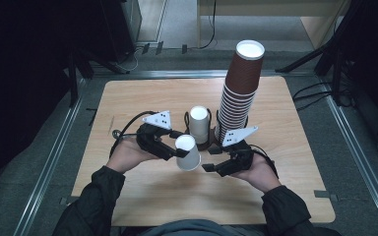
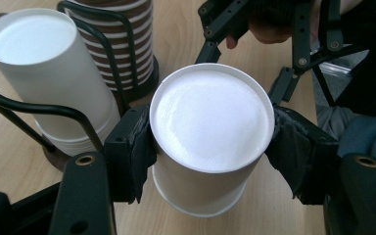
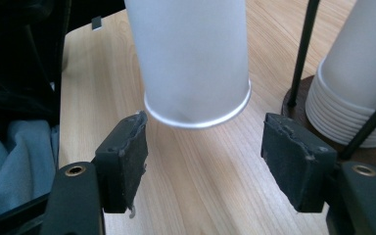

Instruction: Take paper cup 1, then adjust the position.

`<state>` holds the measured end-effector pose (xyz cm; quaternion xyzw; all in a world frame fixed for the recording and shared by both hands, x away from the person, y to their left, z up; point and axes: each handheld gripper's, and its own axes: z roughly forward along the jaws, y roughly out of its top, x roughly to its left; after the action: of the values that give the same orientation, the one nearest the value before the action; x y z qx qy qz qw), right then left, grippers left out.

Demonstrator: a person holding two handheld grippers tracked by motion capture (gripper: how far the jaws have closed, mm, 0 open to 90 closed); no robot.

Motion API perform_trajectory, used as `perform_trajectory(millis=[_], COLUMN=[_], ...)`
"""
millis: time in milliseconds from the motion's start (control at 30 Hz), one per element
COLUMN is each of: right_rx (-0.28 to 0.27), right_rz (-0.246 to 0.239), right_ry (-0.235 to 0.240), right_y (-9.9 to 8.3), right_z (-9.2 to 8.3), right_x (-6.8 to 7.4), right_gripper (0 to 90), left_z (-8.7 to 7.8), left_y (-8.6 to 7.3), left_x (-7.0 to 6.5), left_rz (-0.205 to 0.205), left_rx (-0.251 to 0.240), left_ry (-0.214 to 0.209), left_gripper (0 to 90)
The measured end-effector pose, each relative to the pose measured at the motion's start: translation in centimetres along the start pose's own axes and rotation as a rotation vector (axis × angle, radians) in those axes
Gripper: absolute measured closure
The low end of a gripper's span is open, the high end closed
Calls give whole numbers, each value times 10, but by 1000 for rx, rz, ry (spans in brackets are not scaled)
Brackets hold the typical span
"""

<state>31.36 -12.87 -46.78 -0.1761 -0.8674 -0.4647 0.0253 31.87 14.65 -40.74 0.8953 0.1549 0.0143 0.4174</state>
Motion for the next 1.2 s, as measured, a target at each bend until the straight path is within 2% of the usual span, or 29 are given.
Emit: perform_trajectory(millis=[200, 300, 400, 467, 733, 800, 1000, 1200], right_rx=[15, 42, 43, 28, 27, 16, 47, 38], right_rz=[-20, -27, -34, -40, -15, -33, -34, -37], right_ry=[13, 35, 46, 51, 107, 104, 115, 109], right_y=[-1, -1, -1, 1, 3, 4, 3, 4], right_z=[3, 9, 11, 12, 18, 21, 27, 32], right_x=[-1, -1, 0, 0, 1, 1, 6, 7], right_gripper=[306, 296, 290, 255, 193, 190, 183, 186], left_z=[5, 12, 15, 18, 25, 27, 32, 39], left_y=[-5, -7, -7, -7, -3, -2, 1, 3], left_x=[-2, -3, -4, -5, -10, -12, -16, -19], left_rz=[1, 6, 11, 13, 34, 40, 51, 61], left_rx=[15, 33, 42, 44, 46, 50, 52, 62], left_ry=[-10, -18, -25, -33, -70, -77, -92, -102], left_gripper=[359, 359, 359, 358, 358, 358, 358, 357])
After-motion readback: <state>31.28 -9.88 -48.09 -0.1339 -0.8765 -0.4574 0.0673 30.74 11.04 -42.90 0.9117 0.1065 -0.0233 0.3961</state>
